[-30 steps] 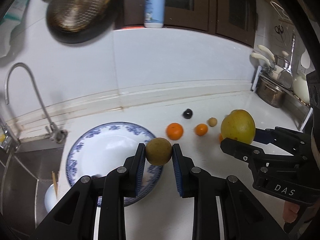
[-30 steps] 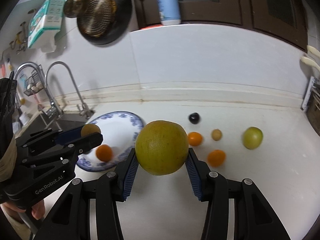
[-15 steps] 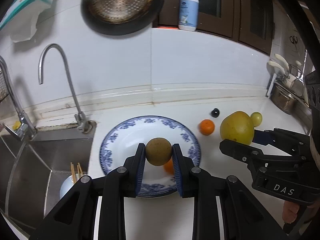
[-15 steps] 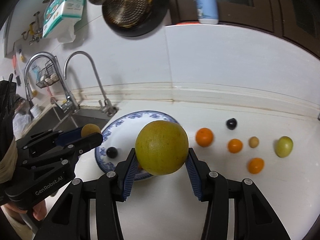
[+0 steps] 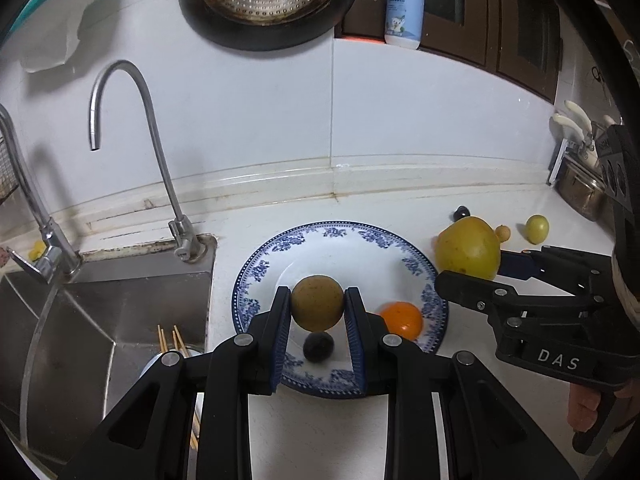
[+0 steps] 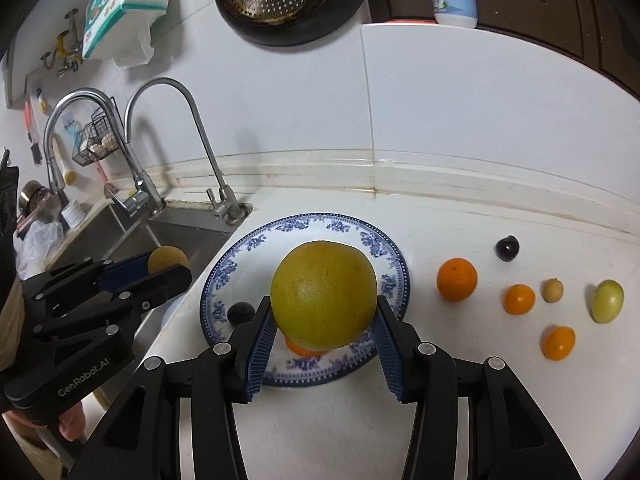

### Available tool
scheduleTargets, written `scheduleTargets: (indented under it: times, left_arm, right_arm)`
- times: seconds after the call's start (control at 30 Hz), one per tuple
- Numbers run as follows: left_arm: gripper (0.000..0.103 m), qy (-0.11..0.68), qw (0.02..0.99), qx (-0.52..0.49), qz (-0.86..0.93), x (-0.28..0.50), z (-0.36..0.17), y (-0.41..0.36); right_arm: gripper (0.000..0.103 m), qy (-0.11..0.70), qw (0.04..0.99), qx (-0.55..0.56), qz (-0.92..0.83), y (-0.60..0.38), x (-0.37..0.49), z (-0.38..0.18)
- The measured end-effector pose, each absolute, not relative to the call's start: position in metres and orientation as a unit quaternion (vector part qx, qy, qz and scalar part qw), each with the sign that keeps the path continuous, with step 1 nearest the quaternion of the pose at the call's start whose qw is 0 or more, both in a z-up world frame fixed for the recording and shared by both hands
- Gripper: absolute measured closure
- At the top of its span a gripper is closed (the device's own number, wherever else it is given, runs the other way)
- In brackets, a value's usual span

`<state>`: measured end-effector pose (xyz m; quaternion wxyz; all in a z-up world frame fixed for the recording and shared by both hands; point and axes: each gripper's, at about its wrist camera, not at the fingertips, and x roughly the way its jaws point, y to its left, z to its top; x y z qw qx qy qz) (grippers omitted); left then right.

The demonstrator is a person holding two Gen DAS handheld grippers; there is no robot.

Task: Organize fruits
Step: 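Carry the tan fruit and grapefruit onto the plate and open both tools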

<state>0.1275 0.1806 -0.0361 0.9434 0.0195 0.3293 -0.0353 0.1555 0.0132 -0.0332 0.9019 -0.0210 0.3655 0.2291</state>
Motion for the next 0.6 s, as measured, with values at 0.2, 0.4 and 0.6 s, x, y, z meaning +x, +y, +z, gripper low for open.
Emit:
scheduleTargets:
  times: [0.2, 0.4, 0.6]
  left_arm:
    - [0.076, 0.352, 0.935, 0.018, -0.041, 0.155, -0.05, 0.189]
    - [0.076, 0.378, 0.924, 0.024, -0.049, 0.184, -0.066, 0.19]
    - [0.076, 0.418, 0.906, 0.021, -0.06, 0.211, -0.082, 0.196]
  right_arm:
    - [0.055, 0.384, 0.895, -0.033, 0.224, 0.024, 0.18, -0.046]
    - [0.055, 0.41, 0.884, -0.038, 0.221, 0.032, 0.208, -0.06]
    - [0.055, 0.439, 0.87, -0.046, 0.218, 0.039, 0.235, -0.077]
